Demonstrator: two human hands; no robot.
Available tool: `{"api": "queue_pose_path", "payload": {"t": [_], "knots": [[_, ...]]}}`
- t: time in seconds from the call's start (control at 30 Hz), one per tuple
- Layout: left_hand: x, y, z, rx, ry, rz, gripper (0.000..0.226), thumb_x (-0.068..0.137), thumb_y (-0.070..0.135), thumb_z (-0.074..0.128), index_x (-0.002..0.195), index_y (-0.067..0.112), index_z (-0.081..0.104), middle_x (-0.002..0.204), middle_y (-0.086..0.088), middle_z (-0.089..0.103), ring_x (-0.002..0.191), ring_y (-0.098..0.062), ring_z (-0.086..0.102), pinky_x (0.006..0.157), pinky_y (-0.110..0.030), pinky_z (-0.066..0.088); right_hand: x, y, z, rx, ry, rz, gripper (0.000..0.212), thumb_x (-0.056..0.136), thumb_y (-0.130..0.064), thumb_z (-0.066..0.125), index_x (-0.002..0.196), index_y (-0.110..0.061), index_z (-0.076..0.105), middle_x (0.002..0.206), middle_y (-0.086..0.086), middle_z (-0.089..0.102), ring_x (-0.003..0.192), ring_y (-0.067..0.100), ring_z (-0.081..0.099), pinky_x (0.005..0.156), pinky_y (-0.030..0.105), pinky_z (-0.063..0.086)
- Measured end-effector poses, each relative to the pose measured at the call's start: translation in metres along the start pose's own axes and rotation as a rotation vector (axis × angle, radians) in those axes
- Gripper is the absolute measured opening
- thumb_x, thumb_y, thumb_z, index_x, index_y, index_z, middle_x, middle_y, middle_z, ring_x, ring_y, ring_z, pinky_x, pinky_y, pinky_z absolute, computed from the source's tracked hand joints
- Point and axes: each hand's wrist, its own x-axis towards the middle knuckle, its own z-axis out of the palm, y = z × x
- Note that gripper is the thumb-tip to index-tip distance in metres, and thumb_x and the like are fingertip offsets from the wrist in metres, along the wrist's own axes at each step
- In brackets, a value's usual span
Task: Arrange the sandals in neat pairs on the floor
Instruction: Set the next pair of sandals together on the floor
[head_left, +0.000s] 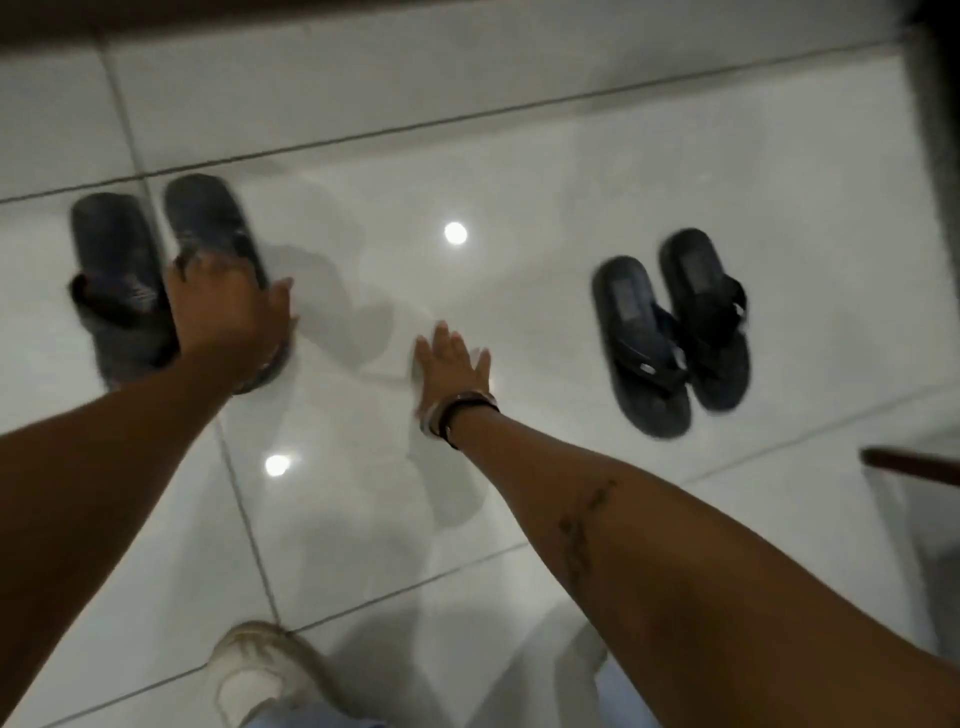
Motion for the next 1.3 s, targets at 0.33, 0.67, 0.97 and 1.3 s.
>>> {"api": "queue_pose_path", "payload": {"t": [0.33,0.67,0.97,1.3], "knots": [[-0.039,0.244,0.036,-0.119,-0.395,0.259,0.085,0.093,0.061,0.045,0.155,0.008,0.019,0.162,-0.024,0.009,0.15,-0.036,0.009,0.121,-0.05,0.009,-0.032,0.267,-0.076,-0.054,0.247,0.481,0.058,0.077,-0.032,0.066,0.129,-0.016,0.047,0.135,0.013,0.047,0.13,0.032,0.039,0.113,0.057,0.022],[-0.049,0.276,0.066,0.029,-0.474,0.287,0.097,0.087,0.055,0.062,0.157,0.016,0.007,0.162,-0.022,-0.008,0.151,-0.034,0.003,0.121,-0.051,0.011,-0.029,0.307,-0.079,0.108,0.456,0.514,0.011,0.078,-0.018,0.055,0.069,-0.016,0.061,0.064,0.008,0.06,0.072,0.03,0.051,0.095,0.048,0.037],[-0.053,0.28,0.077,0.043,-0.422,0.254,0.105,0.083,0.046,0.072,0.157,0.015,0.005,0.163,-0.022,-0.006,0.151,-0.035,0.003,0.122,-0.047,0.011,0.071,0.302,-0.199,0.213,0.641,0.475,0.01,0.077,-0.022,0.059,0.083,-0.016,0.065,0.08,0.01,0.067,0.091,0.033,0.061,0.105,0.046,0.026],[-0.051,0.28,0.088,0.045,-0.404,0.245,0.105,0.082,0.044,0.073,0.157,0.015,0.006,0.162,-0.022,-0.008,0.151,-0.036,0.0,0.122,-0.048,0.005,0.11,0.305,-0.206,0.113,0.595,0.475,0.022,0.076,-0.028,0.062,0.092,-0.013,0.066,0.092,0.013,0.069,0.096,0.035,0.062,0.107,0.052,0.027]]}}
